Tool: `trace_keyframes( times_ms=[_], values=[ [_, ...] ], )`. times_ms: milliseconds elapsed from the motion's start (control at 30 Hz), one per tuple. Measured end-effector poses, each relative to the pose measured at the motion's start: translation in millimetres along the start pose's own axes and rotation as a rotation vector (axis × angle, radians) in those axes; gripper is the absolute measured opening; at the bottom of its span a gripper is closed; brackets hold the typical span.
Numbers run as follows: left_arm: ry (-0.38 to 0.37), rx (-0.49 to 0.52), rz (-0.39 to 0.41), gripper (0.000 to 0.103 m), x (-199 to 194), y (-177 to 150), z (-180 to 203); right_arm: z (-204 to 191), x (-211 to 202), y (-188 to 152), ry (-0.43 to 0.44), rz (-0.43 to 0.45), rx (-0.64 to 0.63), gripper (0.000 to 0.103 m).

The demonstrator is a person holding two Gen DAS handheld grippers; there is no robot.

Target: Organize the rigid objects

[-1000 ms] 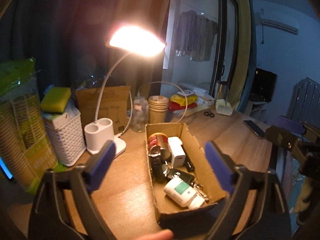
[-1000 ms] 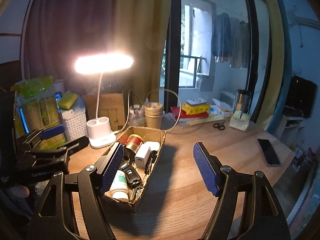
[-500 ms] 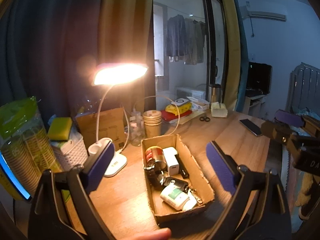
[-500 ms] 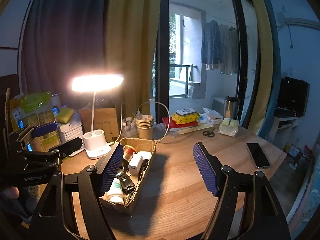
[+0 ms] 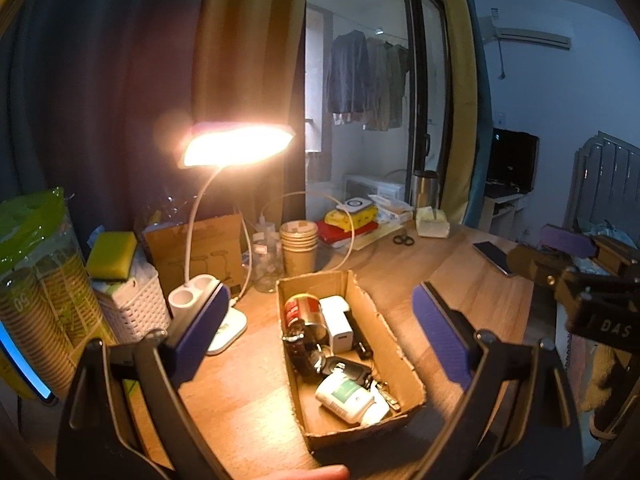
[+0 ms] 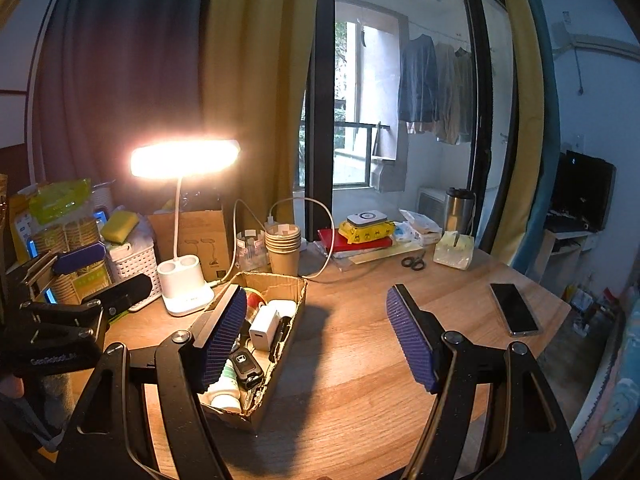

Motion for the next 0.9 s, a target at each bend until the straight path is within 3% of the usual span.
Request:
trace_keyframes(
  times_ms=[900],
  values=[
    [-0.038,0.013,0.026,0.094,-18.0,5.0,8.6,-4.0,6.8,-5.2,0.016,-0.015,-0.004,0.075]
  ],
)
Point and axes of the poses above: each gripper's, at about its wrist camera, not at the fingertips, and x roughly the way its jaws point, z to its right, y to its top, the point moved 6 cm from there along x, roughly the way its jaws point, and after that the axes turned 14 degrees about -x, right-handed, at the moved point
